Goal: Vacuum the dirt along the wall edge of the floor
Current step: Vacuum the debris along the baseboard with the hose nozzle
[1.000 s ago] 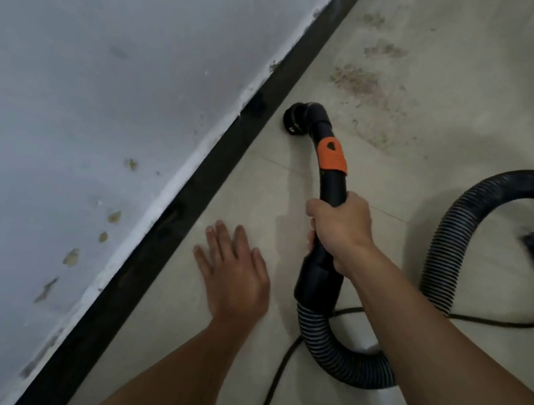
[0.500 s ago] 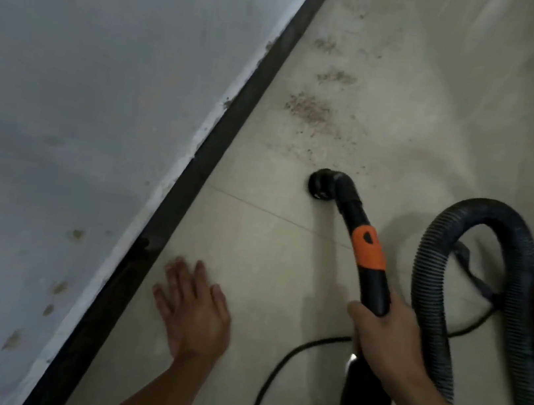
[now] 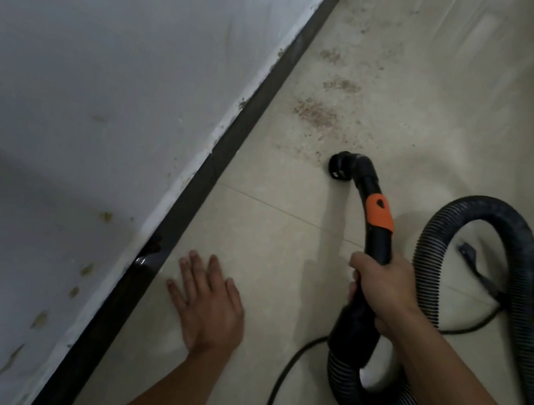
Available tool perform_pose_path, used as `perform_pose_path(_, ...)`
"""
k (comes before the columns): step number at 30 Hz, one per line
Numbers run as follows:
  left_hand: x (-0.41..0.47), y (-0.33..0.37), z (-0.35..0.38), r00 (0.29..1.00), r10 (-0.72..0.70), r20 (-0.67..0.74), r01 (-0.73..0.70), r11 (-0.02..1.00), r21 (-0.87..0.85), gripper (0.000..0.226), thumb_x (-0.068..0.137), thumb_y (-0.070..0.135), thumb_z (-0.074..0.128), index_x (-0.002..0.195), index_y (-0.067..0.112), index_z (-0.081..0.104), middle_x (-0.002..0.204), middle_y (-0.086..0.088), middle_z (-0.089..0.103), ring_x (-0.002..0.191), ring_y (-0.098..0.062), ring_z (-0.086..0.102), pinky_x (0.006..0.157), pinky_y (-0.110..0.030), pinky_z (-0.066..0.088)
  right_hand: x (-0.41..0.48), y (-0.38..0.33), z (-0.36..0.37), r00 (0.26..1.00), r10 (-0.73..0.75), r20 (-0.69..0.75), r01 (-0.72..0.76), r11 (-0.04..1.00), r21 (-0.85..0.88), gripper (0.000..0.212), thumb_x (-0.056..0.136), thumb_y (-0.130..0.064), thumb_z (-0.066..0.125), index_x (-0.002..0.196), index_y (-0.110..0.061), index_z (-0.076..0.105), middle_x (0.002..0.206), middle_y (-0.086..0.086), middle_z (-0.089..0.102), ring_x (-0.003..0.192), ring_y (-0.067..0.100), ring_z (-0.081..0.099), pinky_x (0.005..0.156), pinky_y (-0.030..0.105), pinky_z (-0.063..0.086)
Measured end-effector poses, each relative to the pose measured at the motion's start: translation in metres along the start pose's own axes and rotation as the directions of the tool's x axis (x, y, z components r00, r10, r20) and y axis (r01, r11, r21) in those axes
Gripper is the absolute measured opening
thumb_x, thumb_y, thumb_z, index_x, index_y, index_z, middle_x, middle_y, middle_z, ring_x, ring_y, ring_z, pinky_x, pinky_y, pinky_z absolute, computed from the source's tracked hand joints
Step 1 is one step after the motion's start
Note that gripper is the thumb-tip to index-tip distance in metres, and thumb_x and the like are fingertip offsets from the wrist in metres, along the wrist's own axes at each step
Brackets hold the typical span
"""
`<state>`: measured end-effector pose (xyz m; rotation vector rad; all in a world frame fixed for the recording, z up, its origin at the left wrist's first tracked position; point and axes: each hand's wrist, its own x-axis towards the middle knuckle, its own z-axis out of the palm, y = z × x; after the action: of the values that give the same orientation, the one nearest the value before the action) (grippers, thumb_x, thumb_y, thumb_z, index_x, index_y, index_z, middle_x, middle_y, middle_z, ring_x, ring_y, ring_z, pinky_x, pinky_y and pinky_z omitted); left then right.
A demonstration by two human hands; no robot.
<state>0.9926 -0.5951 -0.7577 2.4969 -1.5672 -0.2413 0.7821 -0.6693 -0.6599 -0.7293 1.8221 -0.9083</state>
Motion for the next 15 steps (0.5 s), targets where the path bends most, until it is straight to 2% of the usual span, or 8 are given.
perform_pose_path(7, 0.0, 0.001, -0.001, 1.0, 0.001, 0.005, -0.001, 1.0, 0.013, 0.06, 0.094, 0.035, 0.021, 0.142, 0.008, 0.046, 0.154, -0.02, 0.031, 0.144, -0.036, 0.025, 0.115, -0.059, 0.016, 0.005, -0.026, 0.071, 0.992, -0.034, 0.118, 0.039, 0.999, -0.038, 0.015, 0.079, -0.01, 0.068, 0.087, -0.01, 0.054, 0.067, 0.014, 0.056, 0.041, 0.024, 0.052, 0.048, 0.033, 0.049)
perform_pose_path(12, 0.0, 0.0, -0.003, 0.999, 0.0, 0.035, -0.001, 0.999, 0.034, 0.061, 0.095, 0.036, 0.017, 0.144, 0.009, 0.043, 0.155, -0.02, 0.028, 0.145, -0.035, 0.022, 0.115, -0.059, 0.015, 0.017, -0.048, 0.111, 0.981, -0.051, 0.188, 0.072, 0.992, -0.106, 0.018, 0.079, -0.012, 0.068, 0.092, -0.011, 0.055, 0.07, 0.013, 0.06, 0.042, 0.023, 0.055, 0.049, 0.035, 0.054)
perform_pose_path(15, 0.0, 0.001, -0.002, 1.0, 0.001, 0.03, -0.002, 1.0, 0.021, 0.059, 0.095, 0.034, 0.021, 0.141, 0.009, 0.047, 0.154, -0.02, 0.031, 0.144, -0.036, 0.026, 0.114, -0.059, 0.017, 0.035, -0.067, 0.13, 0.983, -0.051, 0.178, 0.077, 0.987, -0.14, 0.026, 0.079, -0.014, 0.069, 0.102, -0.007, 0.058, 0.071, 0.012, 0.062, 0.043, 0.023, 0.057, 0.048, 0.033, 0.054)
